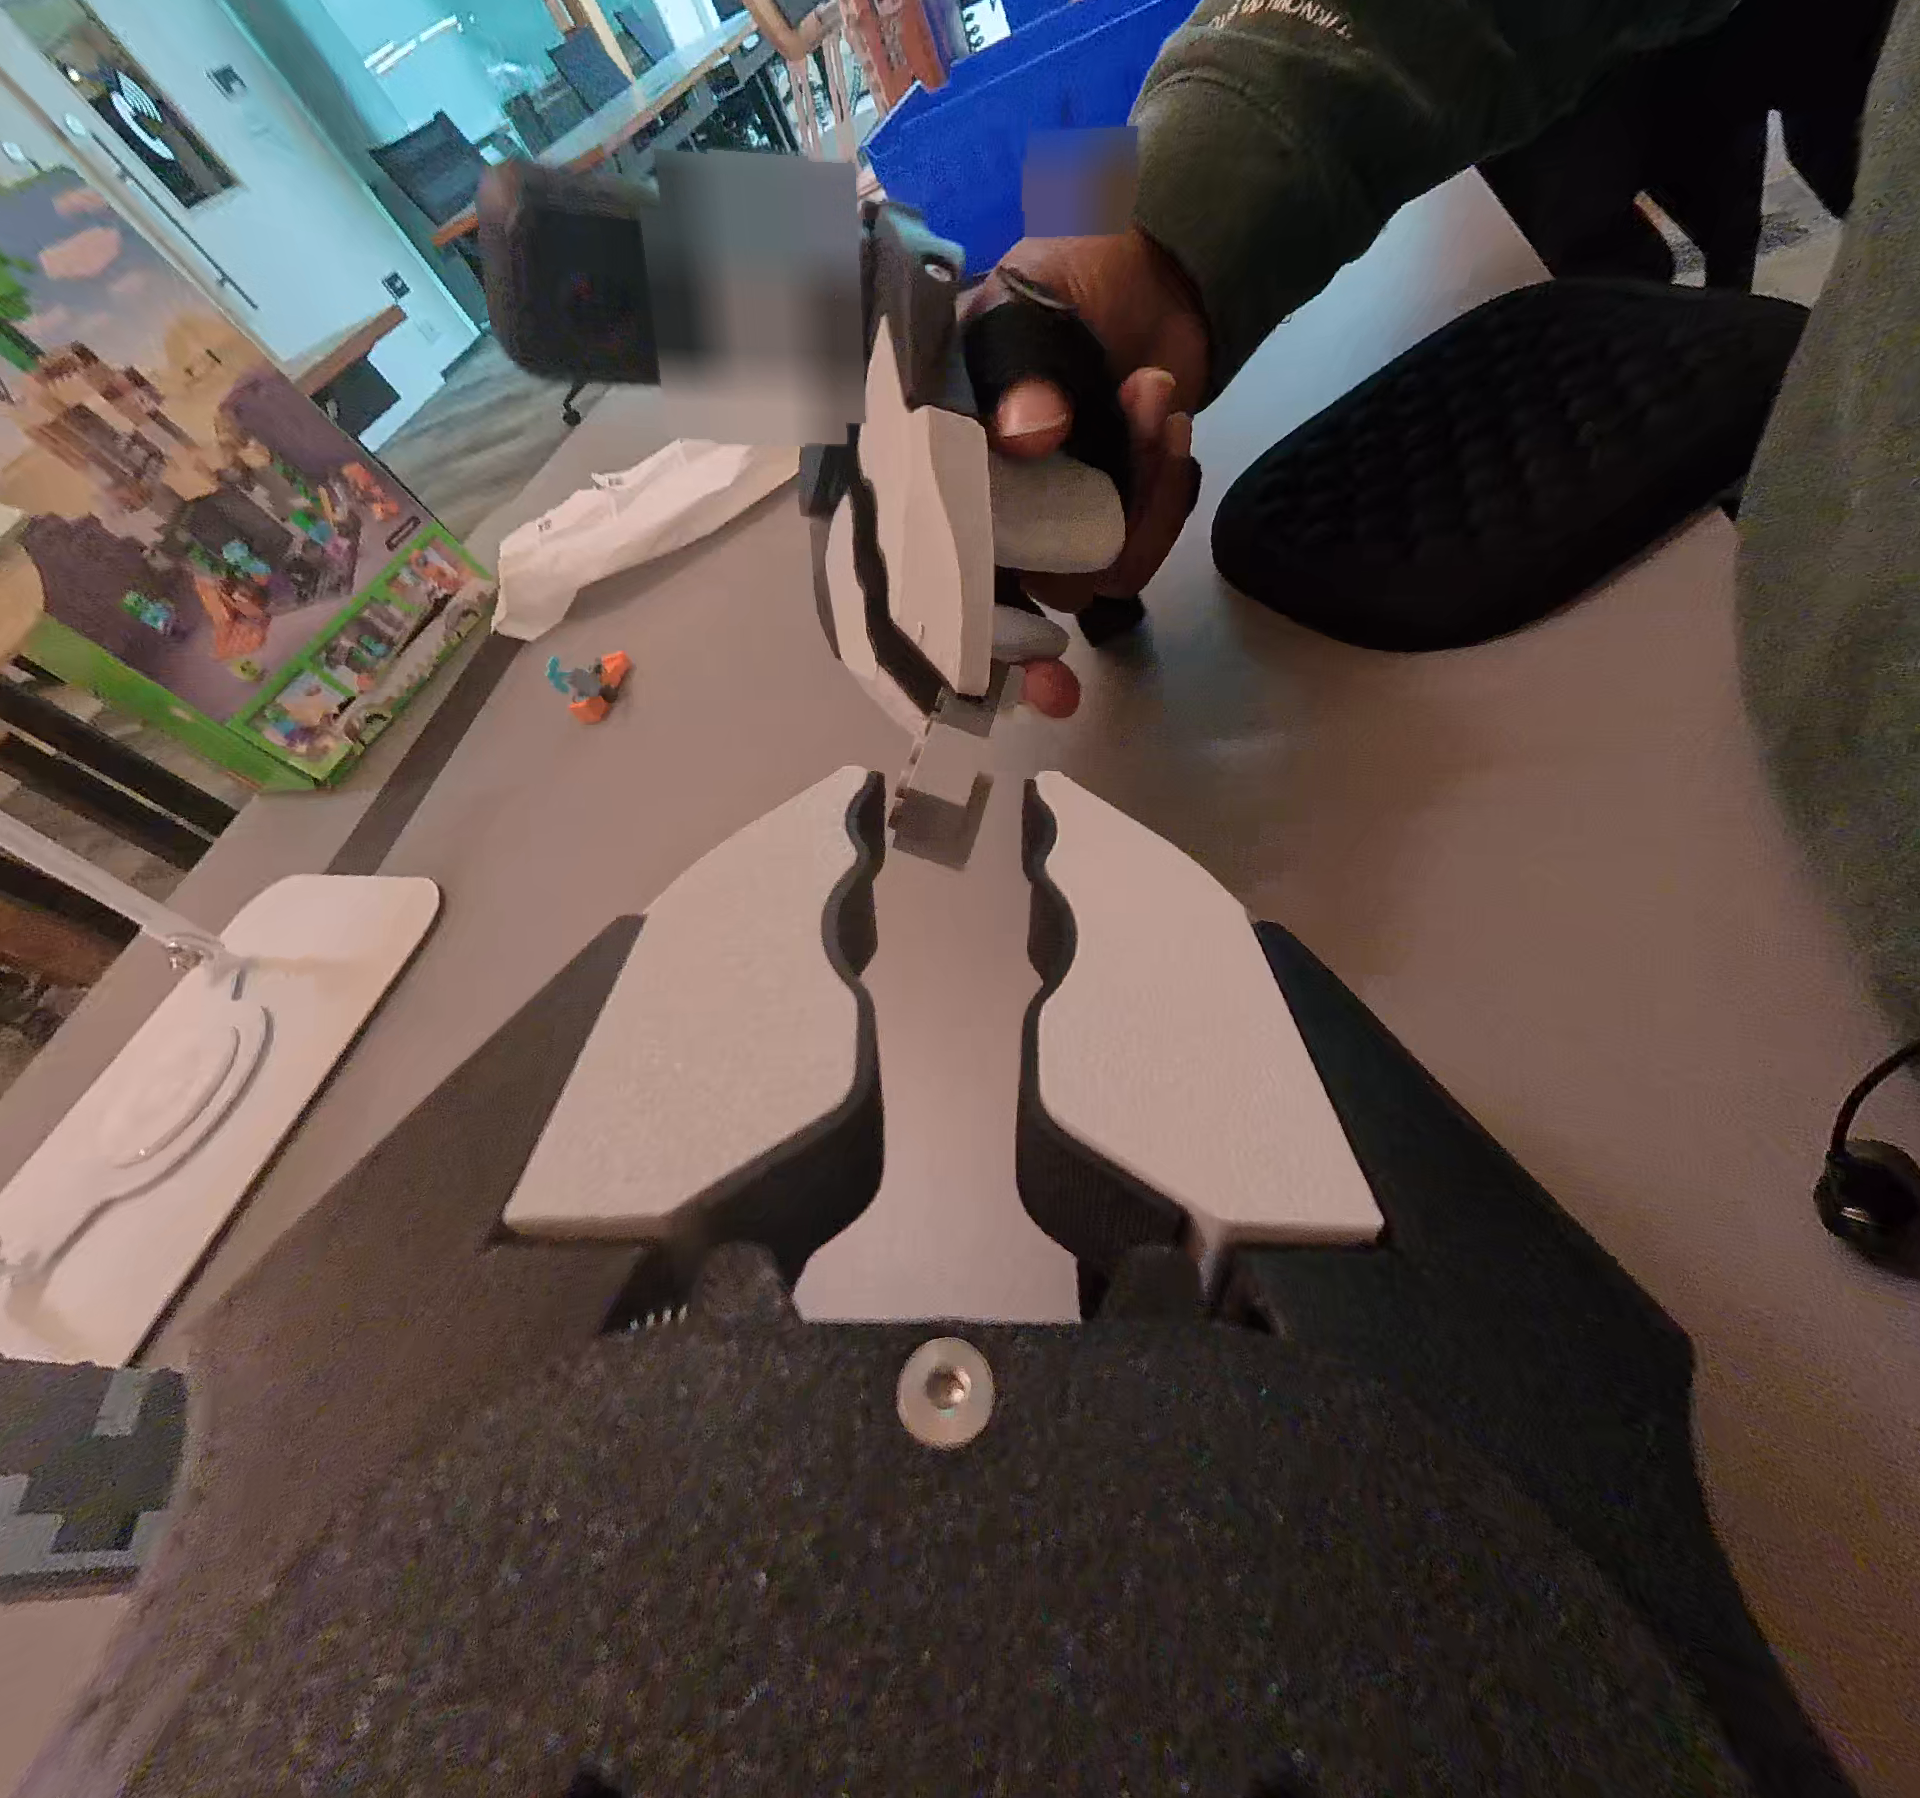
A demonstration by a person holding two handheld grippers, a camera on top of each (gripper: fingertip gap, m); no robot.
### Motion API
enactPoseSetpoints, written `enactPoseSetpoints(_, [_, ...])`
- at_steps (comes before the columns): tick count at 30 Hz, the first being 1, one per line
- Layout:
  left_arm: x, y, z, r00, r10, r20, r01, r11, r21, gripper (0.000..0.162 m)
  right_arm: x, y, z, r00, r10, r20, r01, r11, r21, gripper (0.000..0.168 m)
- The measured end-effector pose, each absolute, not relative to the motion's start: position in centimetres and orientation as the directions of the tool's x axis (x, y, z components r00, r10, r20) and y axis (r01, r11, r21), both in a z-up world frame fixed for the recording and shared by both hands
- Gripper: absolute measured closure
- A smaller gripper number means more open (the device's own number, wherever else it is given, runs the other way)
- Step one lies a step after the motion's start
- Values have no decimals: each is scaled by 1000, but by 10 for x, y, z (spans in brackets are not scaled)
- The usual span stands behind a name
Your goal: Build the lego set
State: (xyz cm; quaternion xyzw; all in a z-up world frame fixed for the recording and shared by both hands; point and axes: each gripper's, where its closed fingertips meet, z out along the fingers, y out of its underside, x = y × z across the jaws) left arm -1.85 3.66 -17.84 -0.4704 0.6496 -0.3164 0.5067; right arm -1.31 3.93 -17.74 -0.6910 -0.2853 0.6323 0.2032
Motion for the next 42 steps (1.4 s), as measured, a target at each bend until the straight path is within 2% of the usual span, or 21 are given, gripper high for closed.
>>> enactPoseSetpoints(2, [-19, 36, -177, -45, -924, -379, -279, 376, -884, 143, -14, 36, -175, -8, 586, -811, 142, -802, -581, 161])
enactPoseSetpoints(9, [-22, 28, -176, -85, -921, -381, -248, 390, -887, 146, -17, 29, -173, -58, 488, -871, 173, -854, -490, 161])
enactPoseSetpoints(17, [-29, 13, -176, -160, -956, -245, -211, 276, -938, 146, -25, 12, -171, -47, 480, -876, 233, -848, -477, 160])
enactPoseSetpoints(20, [-29, 14, -169, -150, -971, -187, -167, 211, -963, 146, -25, 14, -163, -71, 561, -825, 194, -803, -563, 159])
enactPoseSetpoints(23, [-31, 17, -163, -139, -982, -130, -137, 149, -979, 146, -22, 21, -156, 0, 756, -655, 155, -647, -747, 157])
enactPoseSetpoints(26, [-34, 23, -163, -125, -991, -50, -136, 67, -988, 146, -19, 22, -156, 112, 918, -381, 224, -397, -890, 141])
enactPoseSetpoints(28, [-33, 24, -164, -120, -993, -2, -140, 19, -990, 146, -21, 24, -161, 185, 964, -191, 301, -241, -923, 125])
enactPoseSetpoints(30, [-30, 25, -164, -119, -992, 44, -144, -27, -989, 146, -27, 25, -166, 225, 972, -64, 336, -139, -932, 118])
enactPoseSetpoints(32, [-27, 26, -165, -122, -990, 73, -146, -55, -988, 146, -32, 24, -170, 248, 969, -7, 334, -92, -938, 120])
enactPoseSetpoints(36, [-27, 25, -167, -138, -985, 107, -160, -84, -984, 146, -35, 26, -168, 288, 957, 21, 255, -56, -965, 140])
enactPoseSetpoints(39, [-27, 23, -167, -147, -981, 124, -151, -102, -983, 146, -35, 28, -171, 305, 952, 29, 259, -54, -964, 152])
enactPoseSetpoints(42, [-27, 22, -168, -151, -982, 112, -151, -89, -985, 146, -35, 26, -173, 298, 955, 19, 255, -60, -965, 153])
